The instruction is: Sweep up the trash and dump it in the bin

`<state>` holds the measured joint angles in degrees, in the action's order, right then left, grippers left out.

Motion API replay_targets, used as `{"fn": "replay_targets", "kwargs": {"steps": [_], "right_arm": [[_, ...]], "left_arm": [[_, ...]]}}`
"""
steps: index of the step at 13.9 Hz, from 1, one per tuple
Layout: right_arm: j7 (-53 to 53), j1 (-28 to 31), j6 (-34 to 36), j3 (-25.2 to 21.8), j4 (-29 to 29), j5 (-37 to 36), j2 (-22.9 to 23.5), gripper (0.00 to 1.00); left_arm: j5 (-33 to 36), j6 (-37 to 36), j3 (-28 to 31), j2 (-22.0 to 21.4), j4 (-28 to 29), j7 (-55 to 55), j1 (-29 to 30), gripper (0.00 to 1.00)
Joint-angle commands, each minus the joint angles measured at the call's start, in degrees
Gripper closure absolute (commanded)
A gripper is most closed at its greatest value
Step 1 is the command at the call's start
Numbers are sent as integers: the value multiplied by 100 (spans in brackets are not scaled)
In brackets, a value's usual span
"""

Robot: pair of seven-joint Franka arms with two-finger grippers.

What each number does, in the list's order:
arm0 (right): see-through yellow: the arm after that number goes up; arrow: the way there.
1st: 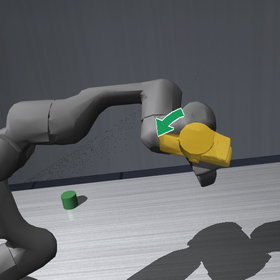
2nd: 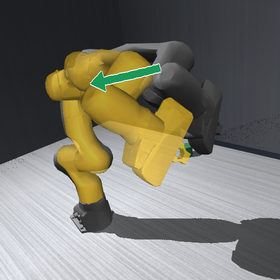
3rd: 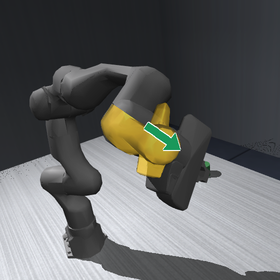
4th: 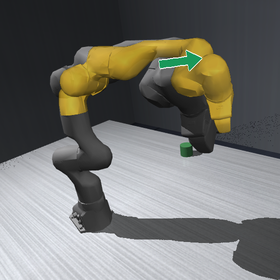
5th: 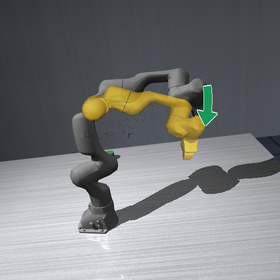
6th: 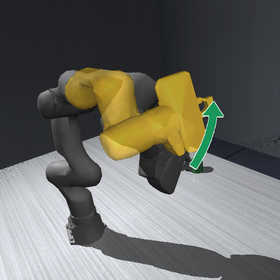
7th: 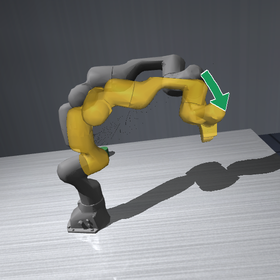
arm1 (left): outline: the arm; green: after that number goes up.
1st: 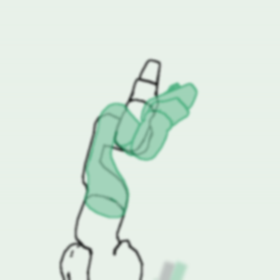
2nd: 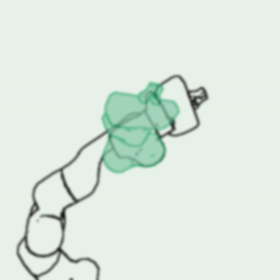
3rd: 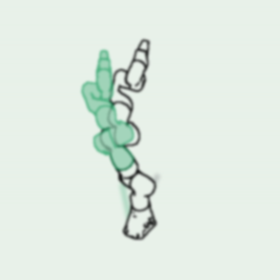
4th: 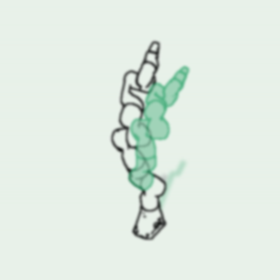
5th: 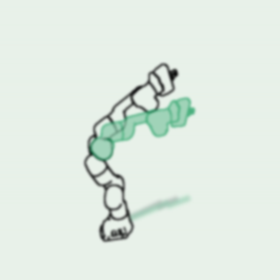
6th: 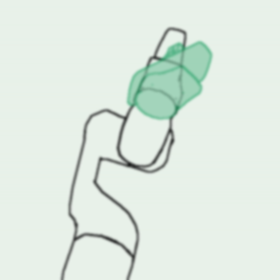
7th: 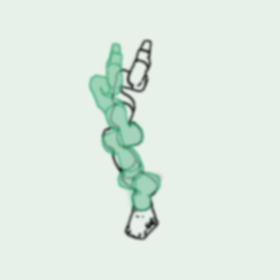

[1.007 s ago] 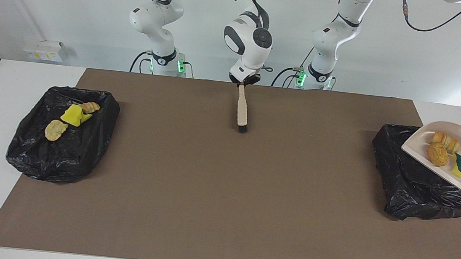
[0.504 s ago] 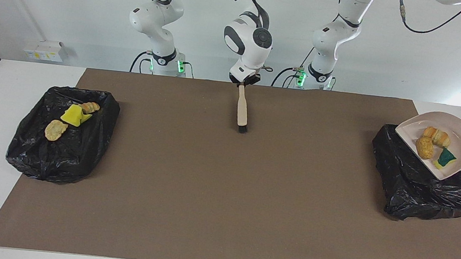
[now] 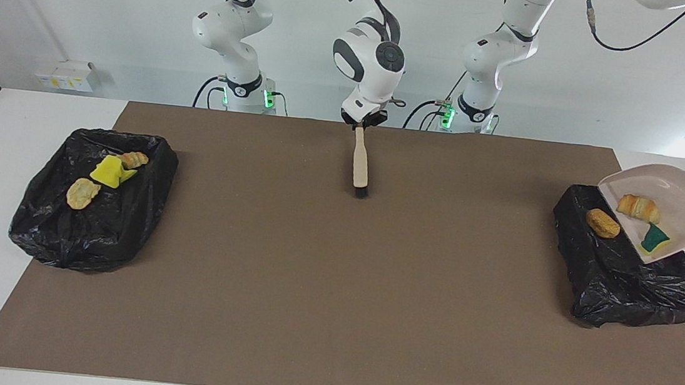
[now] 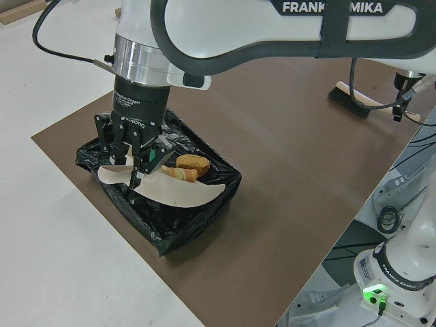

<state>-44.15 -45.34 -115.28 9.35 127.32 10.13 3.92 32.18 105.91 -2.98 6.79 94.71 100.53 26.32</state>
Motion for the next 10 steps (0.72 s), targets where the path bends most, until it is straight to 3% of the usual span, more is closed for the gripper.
{"fn": "replay_targets", "kwargs": {"steps": [1,3,4,5,7,10], "right_arm": [[-85,34,-64,23,-67,-90,65,66],[-94,34,-64,23,-94,-90,65,64],[-137,34,-38,23,-137,-81,82,55],[-155,34,-12,23,-173,-81,109,43],[-199,25,49,23,-322,-29,144,0],[-296,77,58,14,-585,-2,162,0]], "left_arm": [[481,26,61,86,-163,115,-144,100],[815,131,61,94,-163,115,-259,100],[834,158,52,112,-181,115,-268,100],[869,237,52,121,-224,107,-346,100],[1053,413,52,121,-400,150,-434,100],[1010,439,34,121,-707,159,-514,100]]}}
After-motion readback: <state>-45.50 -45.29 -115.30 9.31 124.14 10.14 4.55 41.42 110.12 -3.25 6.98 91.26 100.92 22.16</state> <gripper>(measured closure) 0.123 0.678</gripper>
